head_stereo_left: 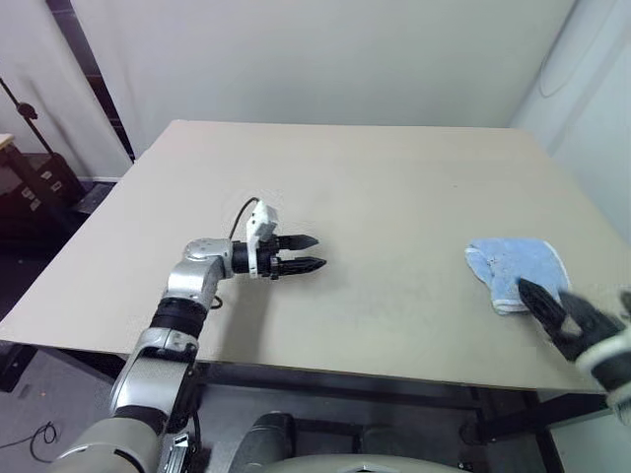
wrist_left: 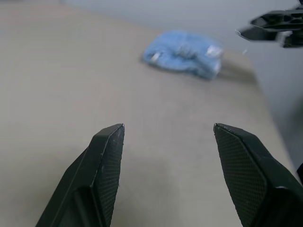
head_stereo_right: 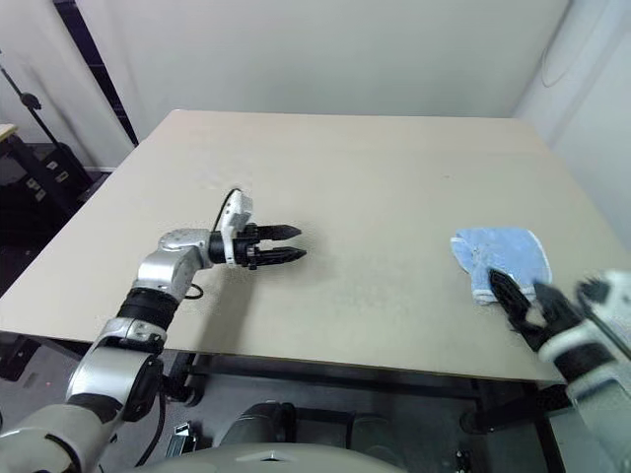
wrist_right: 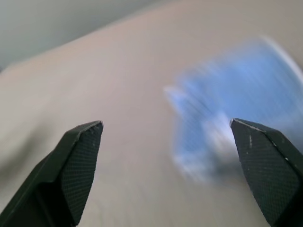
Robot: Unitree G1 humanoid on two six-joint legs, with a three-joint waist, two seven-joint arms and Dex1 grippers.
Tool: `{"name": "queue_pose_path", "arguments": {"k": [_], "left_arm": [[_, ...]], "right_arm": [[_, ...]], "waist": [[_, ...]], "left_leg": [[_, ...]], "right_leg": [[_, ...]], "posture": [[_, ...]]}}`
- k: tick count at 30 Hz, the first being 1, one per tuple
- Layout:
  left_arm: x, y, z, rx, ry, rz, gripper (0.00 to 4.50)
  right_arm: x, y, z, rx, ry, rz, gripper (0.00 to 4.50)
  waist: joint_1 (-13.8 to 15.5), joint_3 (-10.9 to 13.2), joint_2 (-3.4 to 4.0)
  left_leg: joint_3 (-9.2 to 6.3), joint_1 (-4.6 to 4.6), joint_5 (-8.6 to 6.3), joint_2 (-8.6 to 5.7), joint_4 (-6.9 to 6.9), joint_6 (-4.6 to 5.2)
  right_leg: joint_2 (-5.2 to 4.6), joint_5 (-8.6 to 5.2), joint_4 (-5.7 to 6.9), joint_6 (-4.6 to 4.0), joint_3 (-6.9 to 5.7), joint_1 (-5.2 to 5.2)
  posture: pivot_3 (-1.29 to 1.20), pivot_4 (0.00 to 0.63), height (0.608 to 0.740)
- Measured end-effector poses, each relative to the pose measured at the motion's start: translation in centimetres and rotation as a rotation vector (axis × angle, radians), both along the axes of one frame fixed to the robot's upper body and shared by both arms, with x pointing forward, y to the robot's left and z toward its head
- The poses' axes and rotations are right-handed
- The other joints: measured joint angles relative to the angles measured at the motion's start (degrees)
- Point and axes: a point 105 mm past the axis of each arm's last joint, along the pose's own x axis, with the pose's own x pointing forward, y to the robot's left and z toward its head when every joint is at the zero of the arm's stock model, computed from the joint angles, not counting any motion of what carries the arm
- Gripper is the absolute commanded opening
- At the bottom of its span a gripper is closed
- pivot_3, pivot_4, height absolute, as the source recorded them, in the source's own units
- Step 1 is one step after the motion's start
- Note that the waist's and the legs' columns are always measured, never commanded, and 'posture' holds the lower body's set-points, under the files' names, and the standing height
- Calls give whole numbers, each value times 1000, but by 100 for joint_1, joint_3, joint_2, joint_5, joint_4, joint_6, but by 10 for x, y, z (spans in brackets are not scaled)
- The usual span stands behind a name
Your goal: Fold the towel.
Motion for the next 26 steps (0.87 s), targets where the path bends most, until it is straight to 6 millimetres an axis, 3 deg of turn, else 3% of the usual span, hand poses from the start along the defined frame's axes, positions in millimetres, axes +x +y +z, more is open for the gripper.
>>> {"name": "queue_pose_path", "arguments": {"k": [2, 10, 16, 21, 26], "left_arm": [[-9, 8, 0, -12, 10, -9, 3182], [-32, 40, 6, -25, -47, 35, 3182], [-45, 64, 9, 11, -72, 120, 3182], [-49, 79, 7, 30, -39, 174, 4422], [-59, 85, -3, 61, -2, 208, 4471]], "right_arm": [[8, 23, 7, -103, -47, 133, 4484], [16, 86, -6, -181, -106, 512, 4484], [24, 95, -25, -133, -64, 642, 4484], [34, 106, -32, -114, -66, 704, 4500], [34, 111, -33, -97, -69, 748, 4500]], "waist": [[6, -1, -1], [193, 3, -10], [180, 5, -13], [135, 5, -10], [144, 4, -14]], "left_leg": [[-2, -6, 0, 1, -6, 1], [6, -41, -5, -11, -12, 38], [8, -10, -17, -8, -11, 21], [13, -15, -18, -10, -10, 20], [16, -32, -10, -10, -36, 32]], "right_leg": [[0, 2, -26, -2, -1, 3], [-7, 17, -54, 32, -4, -11], [-12, 8, -55, 9, 5, 11], [-23, 10, -60, 4, 7, 4], [-24, 10, -67, 8, 6, -25]], "posture": [[0, 0, 709], [0, 0, 709], [0, 0, 709], [0, 0, 709], [0, 0, 709]]}}
